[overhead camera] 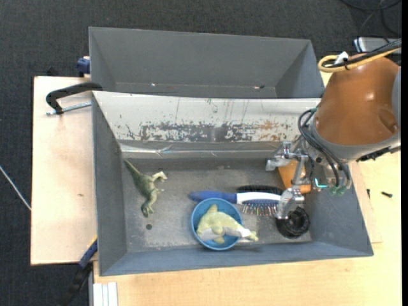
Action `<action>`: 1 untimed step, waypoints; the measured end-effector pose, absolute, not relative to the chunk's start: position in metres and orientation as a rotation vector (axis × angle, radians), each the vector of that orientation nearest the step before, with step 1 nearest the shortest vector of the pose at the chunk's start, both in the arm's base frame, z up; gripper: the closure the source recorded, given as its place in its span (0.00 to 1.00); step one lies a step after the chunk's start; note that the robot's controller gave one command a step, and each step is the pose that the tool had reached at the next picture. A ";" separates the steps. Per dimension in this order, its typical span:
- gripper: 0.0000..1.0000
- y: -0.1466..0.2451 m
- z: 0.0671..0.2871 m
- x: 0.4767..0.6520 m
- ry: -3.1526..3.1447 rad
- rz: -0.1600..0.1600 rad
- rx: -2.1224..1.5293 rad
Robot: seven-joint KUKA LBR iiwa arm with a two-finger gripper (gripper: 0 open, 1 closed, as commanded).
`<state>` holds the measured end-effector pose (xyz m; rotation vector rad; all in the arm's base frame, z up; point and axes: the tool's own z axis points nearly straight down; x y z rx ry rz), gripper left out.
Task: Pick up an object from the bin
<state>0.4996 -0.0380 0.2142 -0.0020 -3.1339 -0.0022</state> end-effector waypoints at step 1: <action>0.00 -0.034 0.069 0.548 -3.144 -0.003 -0.015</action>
Offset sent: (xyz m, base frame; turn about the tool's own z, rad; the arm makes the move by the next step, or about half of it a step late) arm 0.0459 0.0026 -0.1442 0.0070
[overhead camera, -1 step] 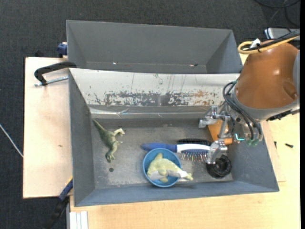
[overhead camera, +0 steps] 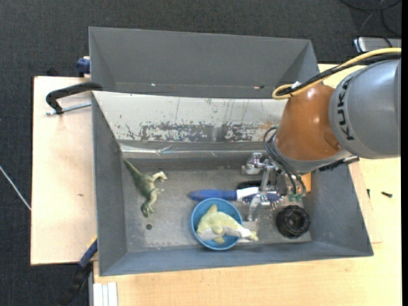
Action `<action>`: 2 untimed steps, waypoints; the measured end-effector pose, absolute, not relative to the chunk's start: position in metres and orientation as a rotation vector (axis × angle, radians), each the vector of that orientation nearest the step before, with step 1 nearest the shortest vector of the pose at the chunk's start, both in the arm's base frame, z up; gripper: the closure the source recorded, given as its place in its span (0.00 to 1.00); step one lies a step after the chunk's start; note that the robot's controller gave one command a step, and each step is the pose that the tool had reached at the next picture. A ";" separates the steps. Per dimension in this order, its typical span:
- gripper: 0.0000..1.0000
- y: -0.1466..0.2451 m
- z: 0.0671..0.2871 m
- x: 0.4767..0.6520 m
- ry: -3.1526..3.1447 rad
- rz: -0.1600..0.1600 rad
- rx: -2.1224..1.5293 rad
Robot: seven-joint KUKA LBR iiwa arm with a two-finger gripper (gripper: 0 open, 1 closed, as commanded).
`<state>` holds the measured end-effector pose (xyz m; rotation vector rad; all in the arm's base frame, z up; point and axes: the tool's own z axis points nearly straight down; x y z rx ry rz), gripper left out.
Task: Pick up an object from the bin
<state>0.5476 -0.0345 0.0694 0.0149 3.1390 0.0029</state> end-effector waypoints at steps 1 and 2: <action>0.00 -0.031 0.102 0.544 3.131 0.002 0.137; 0.00 -0.031 0.101 0.560 3.113 0.002 0.377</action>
Offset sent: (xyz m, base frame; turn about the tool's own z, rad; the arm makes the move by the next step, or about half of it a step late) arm -0.0052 0.0023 0.0306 0.0776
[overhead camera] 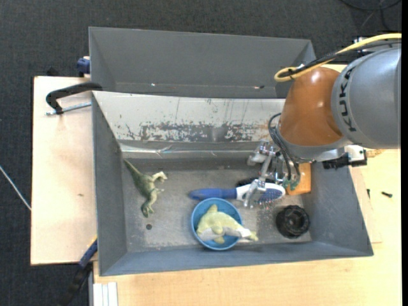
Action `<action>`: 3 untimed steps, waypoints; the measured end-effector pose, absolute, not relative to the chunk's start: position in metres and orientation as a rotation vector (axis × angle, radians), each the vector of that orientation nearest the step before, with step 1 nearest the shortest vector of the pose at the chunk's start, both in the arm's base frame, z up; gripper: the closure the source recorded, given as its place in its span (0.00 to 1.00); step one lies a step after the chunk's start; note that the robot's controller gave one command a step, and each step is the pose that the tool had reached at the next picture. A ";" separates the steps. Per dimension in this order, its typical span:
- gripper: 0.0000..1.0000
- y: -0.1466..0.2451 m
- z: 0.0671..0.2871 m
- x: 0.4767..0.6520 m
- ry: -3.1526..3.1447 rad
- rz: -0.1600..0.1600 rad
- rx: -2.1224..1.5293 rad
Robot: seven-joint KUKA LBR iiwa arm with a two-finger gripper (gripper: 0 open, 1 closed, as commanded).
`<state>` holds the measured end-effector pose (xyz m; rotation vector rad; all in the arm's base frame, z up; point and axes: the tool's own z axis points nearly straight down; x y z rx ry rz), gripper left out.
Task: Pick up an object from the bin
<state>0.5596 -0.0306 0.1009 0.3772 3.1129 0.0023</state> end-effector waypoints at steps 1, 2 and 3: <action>0.00 -0.036 0.073 0.562 3.093 0.006 0.561; 0.00 -0.035 0.075 0.563 3.092 0.003 0.557; 1.00 -0.034 0.077 0.566 3.082 0.008 0.556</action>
Offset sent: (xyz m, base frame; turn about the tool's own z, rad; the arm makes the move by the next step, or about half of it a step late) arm 0.0011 -0.0078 -0.0309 0.1199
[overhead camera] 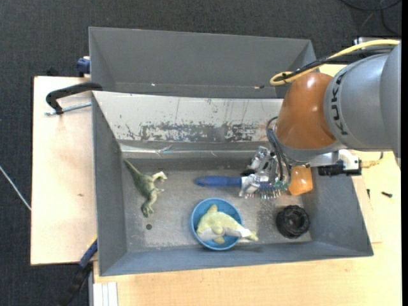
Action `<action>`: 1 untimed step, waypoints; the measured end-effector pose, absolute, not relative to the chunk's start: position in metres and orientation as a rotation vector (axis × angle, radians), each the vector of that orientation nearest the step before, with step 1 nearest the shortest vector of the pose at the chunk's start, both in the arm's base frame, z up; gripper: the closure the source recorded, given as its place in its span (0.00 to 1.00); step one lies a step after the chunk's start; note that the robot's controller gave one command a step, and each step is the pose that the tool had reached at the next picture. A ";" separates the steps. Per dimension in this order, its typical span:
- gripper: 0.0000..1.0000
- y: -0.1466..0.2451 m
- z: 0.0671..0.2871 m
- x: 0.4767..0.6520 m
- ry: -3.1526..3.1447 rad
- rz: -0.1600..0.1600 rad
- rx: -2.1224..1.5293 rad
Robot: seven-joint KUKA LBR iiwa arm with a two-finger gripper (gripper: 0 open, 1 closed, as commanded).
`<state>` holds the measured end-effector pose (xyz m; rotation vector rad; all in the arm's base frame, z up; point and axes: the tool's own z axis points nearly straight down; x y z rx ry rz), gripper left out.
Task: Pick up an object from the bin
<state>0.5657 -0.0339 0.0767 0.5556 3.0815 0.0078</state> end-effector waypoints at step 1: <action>1.00 -0.033 0.188 0.568 3.080 0.003 0.552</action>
Offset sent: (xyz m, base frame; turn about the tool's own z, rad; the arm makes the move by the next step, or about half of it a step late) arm 0.0000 0.0001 0.1064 -0.0001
